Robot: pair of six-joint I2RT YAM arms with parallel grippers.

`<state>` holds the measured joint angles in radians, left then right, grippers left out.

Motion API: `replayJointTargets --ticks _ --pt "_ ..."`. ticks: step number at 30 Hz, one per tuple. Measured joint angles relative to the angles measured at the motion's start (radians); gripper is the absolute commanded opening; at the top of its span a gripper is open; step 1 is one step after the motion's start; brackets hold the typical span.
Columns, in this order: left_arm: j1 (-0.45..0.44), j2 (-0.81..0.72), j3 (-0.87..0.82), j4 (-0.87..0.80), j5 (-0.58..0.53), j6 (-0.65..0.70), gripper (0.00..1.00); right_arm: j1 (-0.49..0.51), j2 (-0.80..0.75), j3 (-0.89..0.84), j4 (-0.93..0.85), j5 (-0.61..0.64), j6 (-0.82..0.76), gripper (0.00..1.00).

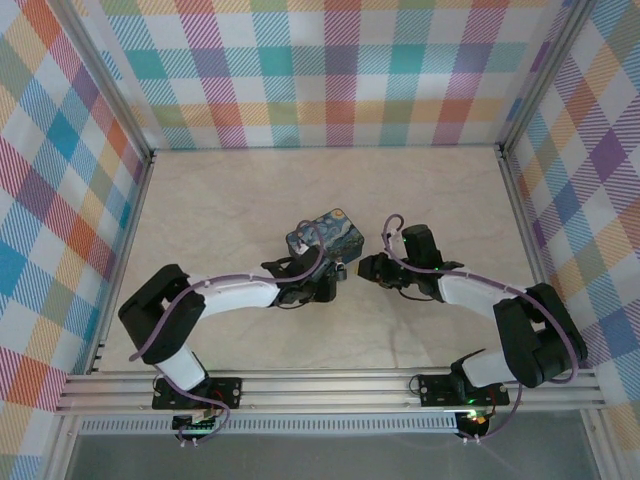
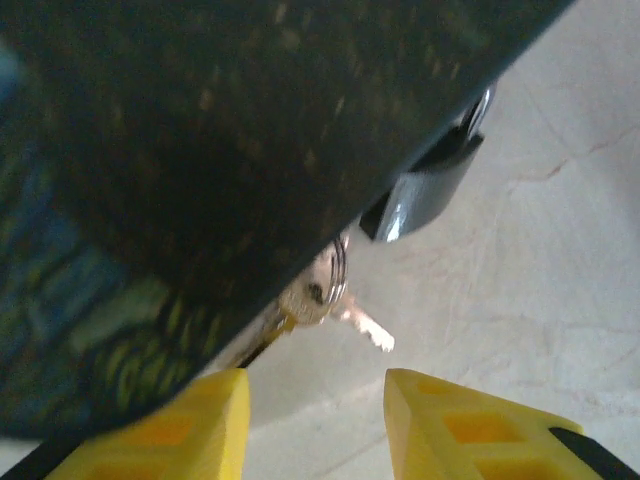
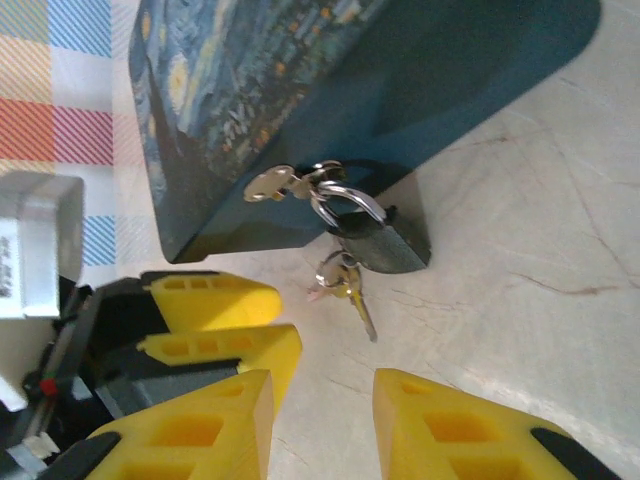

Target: Unlock a padlock with a key

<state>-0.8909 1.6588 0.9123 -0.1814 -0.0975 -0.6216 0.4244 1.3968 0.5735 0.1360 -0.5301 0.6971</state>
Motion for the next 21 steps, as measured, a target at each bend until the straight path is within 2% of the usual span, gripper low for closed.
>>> replayJointTargets --ticks 8,16,21 --pt "-0.008 0.13 0.071 -0.001 -0.061 0.04 0.37 -0.02 -0.011 -0.026 -0.004 -0.001 -0.004 0.32" --pt "-0.011 0.17 0.132 -0.043 -0.078 0.081 0.33 -0.055 -0.037 -0.047 -0.003 -0.005 -0.011 0.32" --pt "-0.011 0.167 0.129 -0.047 -0.069 0.101 0.38 -0.059 -0.037 -0.054 -0.004 -0.012 -0.013 0.32"
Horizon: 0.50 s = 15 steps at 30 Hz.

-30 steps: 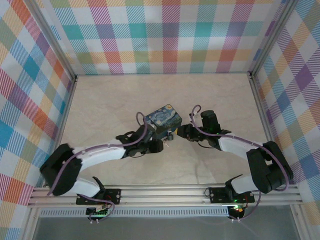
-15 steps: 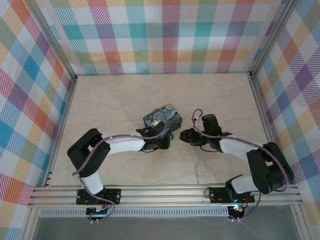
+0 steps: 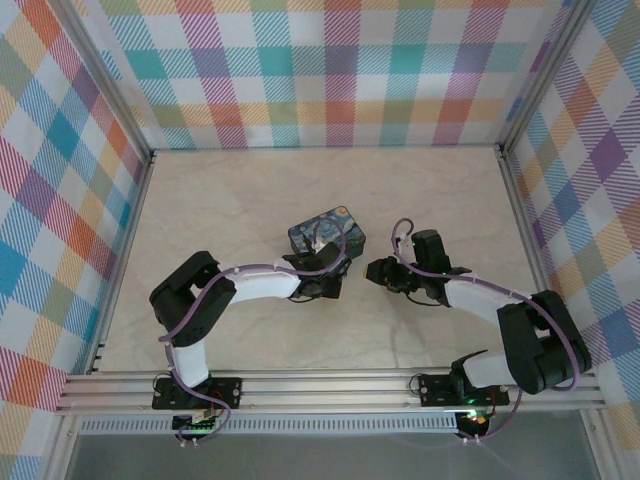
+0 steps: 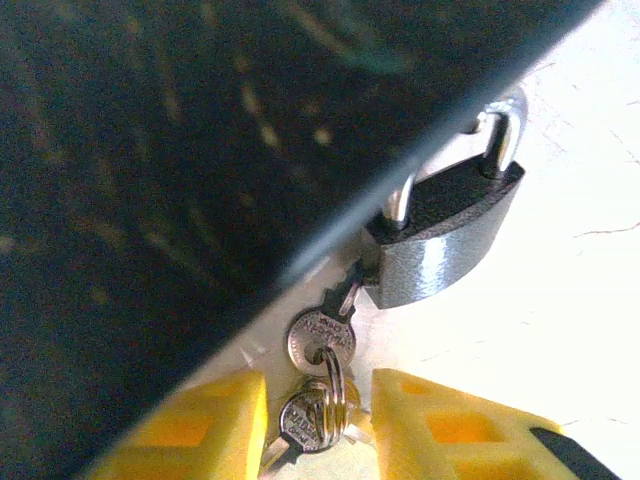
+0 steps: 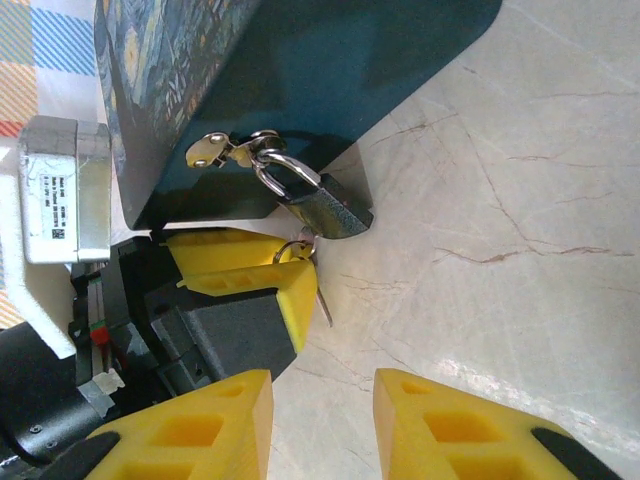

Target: Unlock a padlock with a key

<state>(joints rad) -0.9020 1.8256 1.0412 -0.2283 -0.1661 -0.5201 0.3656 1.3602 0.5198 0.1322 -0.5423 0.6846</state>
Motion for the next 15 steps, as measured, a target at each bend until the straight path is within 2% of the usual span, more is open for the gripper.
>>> replayJointTargets --ticks 5,15 --pt "0.0 -0.028 -0.037 0.032 0.027 0.028 0.41 0.0 0.0 0.0 0.0 -0.008 -0.012 0.32" --pt "0.0 -0.048 -0.072 0.047 0.031 0.098 0.24 0.0 0.0 0.0 0.0 -0.015 -0.013 0.31"
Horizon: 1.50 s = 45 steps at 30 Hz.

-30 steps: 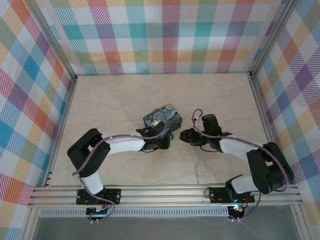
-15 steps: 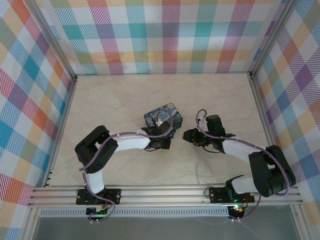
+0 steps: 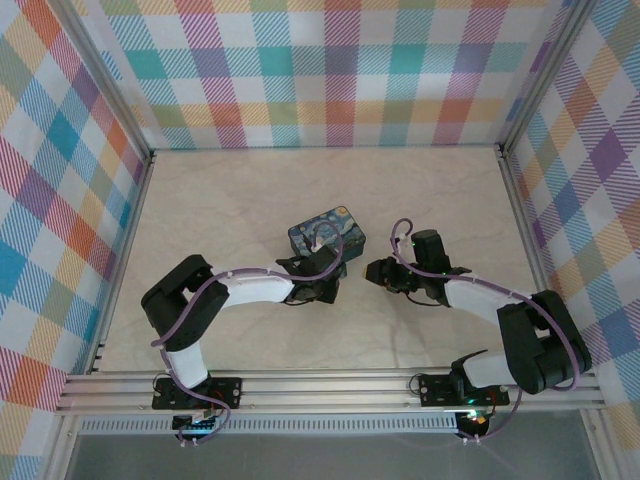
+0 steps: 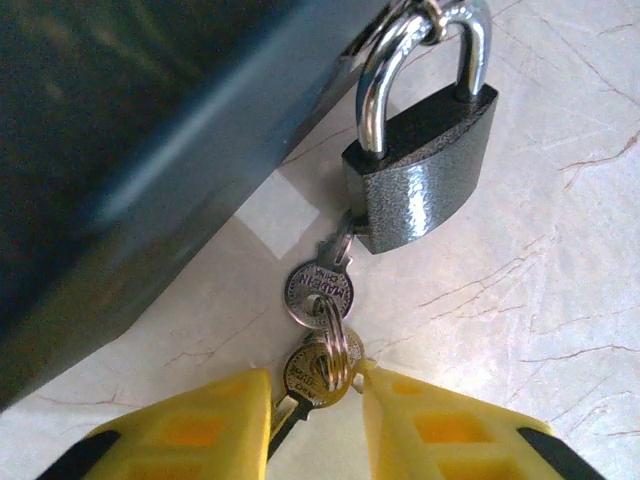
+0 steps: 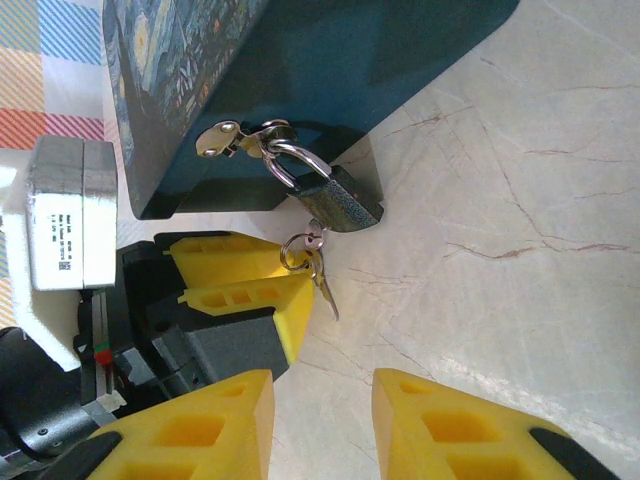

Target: Unlock a padlock with a key

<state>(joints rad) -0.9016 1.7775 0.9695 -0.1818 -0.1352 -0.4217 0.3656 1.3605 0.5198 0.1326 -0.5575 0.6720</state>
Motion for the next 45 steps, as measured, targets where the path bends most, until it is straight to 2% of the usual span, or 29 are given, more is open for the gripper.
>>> replayJointTargets --ticks 6,9,16,24,27,33,36,45 --pt "0.0 0.0 -0.005 0.0 -0.013 0.025 0.19 0.0 -0.011 0.0 -0.012 0.0 -0.001 0.32" --pt "-0.006 -0.004 -0.012 0.002 -0.024 0.033 0.12 0.0 -0.019 0.0 -0.022 0.0 -0.001 0.32" --pt "-0.063 -0.015 -0.032 0.02 -0.06 0.048 0.08 0.0 -0.019 0.0 -0.036 0.0 -0.005 0.31" --pt "-0.086 -0.044 -0.038 -0.044 -0.014 0.063 0.18 0.0 -0.019 0.0 -0.06 0.001 -0.008 0.31" --pt "-0.086 -0.051 -0.037 -0.075 0.003 0.079 0.28 0.0 -0.019 0.0 -0.065 0.001 -0.011 0.31" --pt "-0.087 -0.051 -0.036 -0.079 0.016 0.083 0.29 0.0 -0.019 0.0 -0.067 0.0 -0.012 0.31" --pt "-0.087 -0.051 -0.036 -0.08 0.018 0.086 0.25 0.0 -0.019 0.0 -0.067 0.0 -0.012 0.31" --pt "-0.087 -0.034 -0.016 -0.108 -0.016 0.111 0.04 0.0 -0.019 0.003 -0.075 0.0 -0.027 0.31"
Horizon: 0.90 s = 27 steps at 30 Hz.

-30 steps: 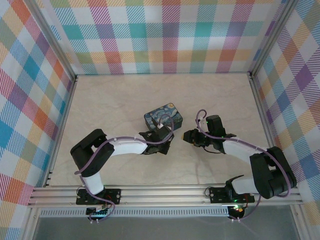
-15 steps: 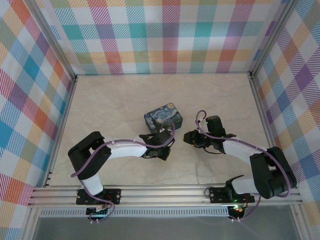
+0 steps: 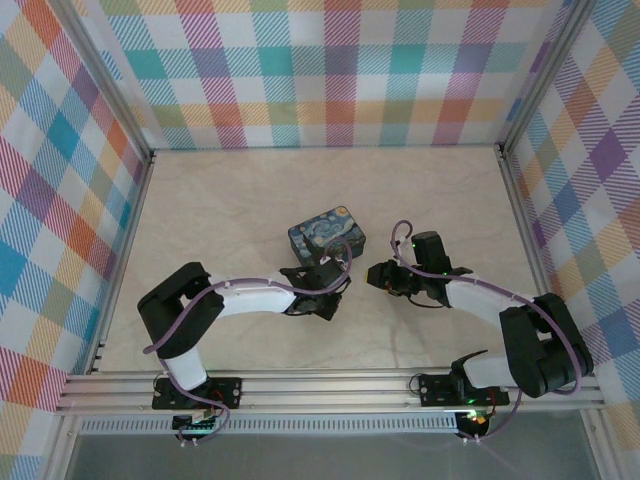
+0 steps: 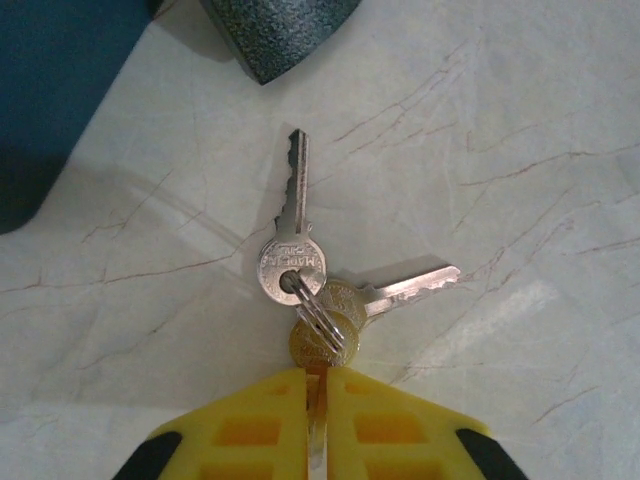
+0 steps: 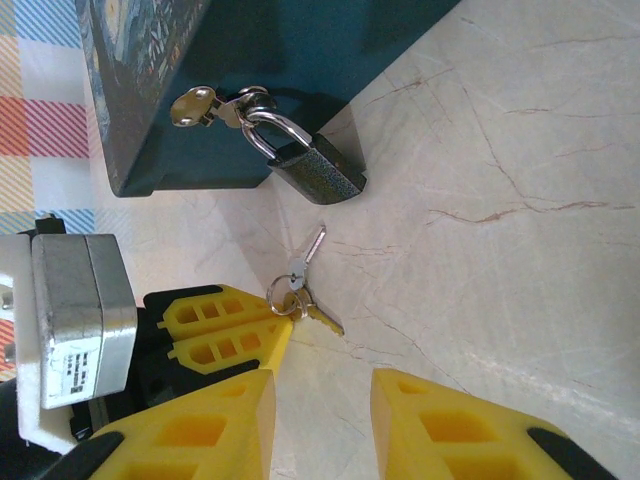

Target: Unlock a padlock with a key

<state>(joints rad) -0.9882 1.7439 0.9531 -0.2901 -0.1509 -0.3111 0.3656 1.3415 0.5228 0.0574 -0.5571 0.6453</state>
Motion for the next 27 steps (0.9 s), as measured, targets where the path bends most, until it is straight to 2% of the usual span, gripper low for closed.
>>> replayJointTargets --ticks 3,9,18,23,27 --pt "0.0 0.0 0.003 -0.003 -0.001 0.005 0.0 0.0 -0.001 0.003 -0.011 -0.001 -0.009 0.31" --pt "0.002 -0.016 -0.007 0.002 0.013 0.017 0.0 0.0 -0.001 0.003 -0.022 -0.042 -0.032 0.31" --pt "0.055 -0.134 -0.048 -0.027 0.151 0.068 0.0 0.021 0.018 0.0 0.037 -0.095 -0.02 0.31" --pt "0.085 -0.176 -0.047 -0.042 0.188 0.096 0.0 0.052 0.048 -0.001 0.084 -0.106 -0.002 0.31" --pt "0.092 -0.176 -0.048 -0.061 0.205 0.071 0.13 0.077 0.077 -0.001 0.092 -0.105 -0.003 0.33"
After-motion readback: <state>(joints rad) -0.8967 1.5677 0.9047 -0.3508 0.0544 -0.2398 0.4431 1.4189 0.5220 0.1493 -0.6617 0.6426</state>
